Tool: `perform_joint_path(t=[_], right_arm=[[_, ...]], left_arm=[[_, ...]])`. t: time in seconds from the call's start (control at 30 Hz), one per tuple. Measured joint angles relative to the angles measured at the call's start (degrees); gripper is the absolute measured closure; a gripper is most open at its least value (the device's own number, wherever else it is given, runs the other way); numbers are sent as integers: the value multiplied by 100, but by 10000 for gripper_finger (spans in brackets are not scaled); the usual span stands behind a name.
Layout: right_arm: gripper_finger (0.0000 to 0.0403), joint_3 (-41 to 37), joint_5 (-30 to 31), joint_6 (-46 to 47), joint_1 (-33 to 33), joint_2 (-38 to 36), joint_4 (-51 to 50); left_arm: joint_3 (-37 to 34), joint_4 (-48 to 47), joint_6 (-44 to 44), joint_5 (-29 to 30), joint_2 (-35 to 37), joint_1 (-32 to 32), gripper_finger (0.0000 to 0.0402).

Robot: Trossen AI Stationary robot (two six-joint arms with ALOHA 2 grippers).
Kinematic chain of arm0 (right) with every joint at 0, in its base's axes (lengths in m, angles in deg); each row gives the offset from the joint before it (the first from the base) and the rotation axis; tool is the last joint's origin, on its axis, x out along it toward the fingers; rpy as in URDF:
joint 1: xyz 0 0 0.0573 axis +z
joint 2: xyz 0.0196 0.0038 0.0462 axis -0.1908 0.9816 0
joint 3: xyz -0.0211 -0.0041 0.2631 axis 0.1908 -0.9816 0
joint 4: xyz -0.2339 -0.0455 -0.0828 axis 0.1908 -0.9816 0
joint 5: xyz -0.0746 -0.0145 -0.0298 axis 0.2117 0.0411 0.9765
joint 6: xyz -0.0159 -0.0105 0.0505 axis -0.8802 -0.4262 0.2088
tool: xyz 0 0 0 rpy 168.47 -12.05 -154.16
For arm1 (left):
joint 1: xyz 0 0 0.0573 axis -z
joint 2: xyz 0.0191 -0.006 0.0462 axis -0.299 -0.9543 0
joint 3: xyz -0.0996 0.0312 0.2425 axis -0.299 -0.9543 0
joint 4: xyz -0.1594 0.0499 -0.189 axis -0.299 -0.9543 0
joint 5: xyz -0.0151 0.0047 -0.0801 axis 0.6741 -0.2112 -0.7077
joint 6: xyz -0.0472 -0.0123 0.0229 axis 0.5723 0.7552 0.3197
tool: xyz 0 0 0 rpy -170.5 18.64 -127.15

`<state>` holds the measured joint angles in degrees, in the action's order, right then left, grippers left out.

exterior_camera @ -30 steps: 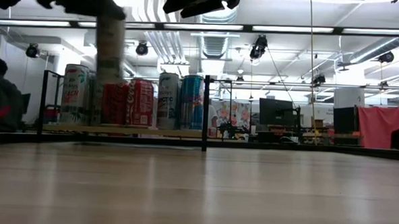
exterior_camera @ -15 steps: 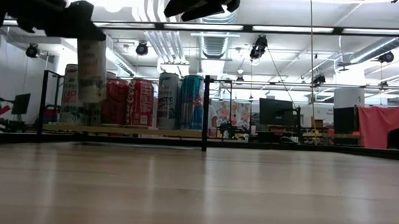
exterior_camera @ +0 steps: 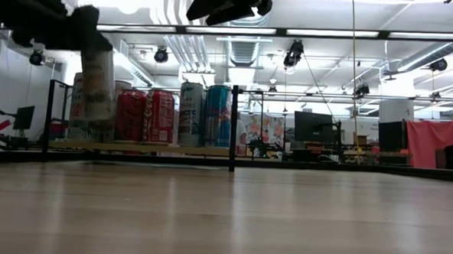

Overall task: Place canned beverage on shelf
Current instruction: Put the white and yellow soda can on the shelf aligned with the other white and yellow soda cans

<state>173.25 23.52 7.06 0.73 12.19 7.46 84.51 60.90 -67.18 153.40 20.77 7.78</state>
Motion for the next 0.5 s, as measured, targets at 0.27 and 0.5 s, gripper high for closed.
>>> perform_joint_path(t=[0.27,0.5], right_arm=[[115,0,-1,-23,-25,0,0],[122,0,-58,-73,-127,2,1]], left_arm=[[897,-243,-461,-31,-47,1018,153],[1648,-964,-247,-180,-558,2063,153]])
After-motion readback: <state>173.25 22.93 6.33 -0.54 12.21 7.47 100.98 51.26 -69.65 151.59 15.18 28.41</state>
